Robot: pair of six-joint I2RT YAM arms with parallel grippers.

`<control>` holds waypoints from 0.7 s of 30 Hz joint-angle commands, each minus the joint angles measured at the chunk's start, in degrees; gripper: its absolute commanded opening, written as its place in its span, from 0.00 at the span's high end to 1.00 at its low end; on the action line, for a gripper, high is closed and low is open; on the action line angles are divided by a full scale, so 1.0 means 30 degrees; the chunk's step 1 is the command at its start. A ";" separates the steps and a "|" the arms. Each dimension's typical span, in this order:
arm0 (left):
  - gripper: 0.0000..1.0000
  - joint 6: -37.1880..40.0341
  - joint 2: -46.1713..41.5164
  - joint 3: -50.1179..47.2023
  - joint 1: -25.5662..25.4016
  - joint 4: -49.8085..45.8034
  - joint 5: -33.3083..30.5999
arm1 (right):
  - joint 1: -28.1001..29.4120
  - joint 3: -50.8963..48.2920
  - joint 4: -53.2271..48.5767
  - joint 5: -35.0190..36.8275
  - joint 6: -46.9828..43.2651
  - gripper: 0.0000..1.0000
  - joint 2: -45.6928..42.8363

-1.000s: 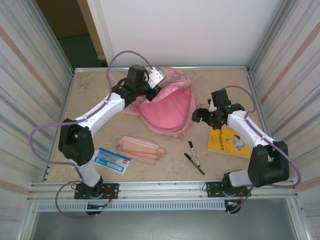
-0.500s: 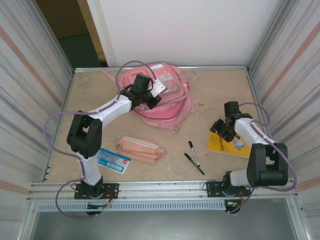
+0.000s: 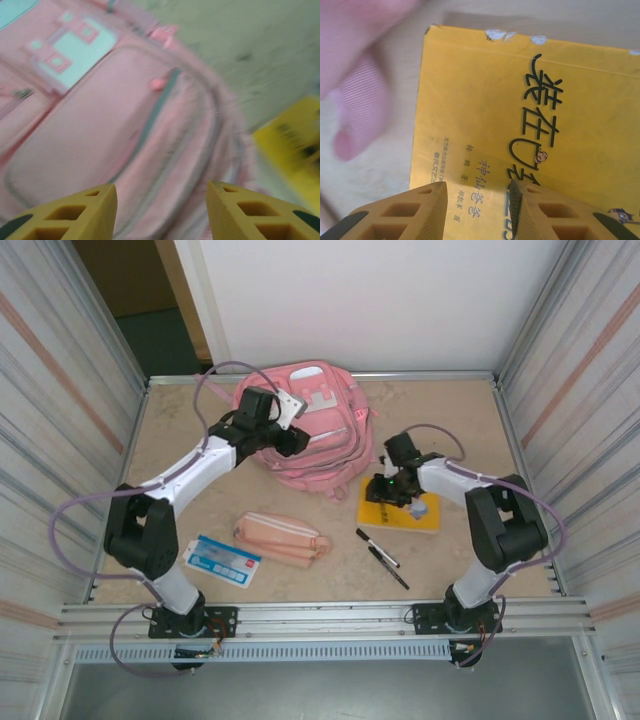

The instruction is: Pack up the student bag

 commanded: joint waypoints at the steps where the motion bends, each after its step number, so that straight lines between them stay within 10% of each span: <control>1: 0.49 -0.2642 -0.0183 -0.0767 -0.0588 0.1360 0.3905 | 0.0735 -0.0184 -0.0681 -0.1181 -0.1071 0.60 -0.0214; 10: 0.43 -0.0250 0.5637 0.4528 -0.3895 -0.1203 0.3448 | -0.3215 -0.2339 -0.3319 -0.0552 0.2478 0.35 -0.5261; 21: 0.35 0.1797 1.1173 0.9150 -0.5661 -0.1795 0.2345 | -0.5171 -0.5470 -0.3768 0.0617 0.9697 0.37 -0.8345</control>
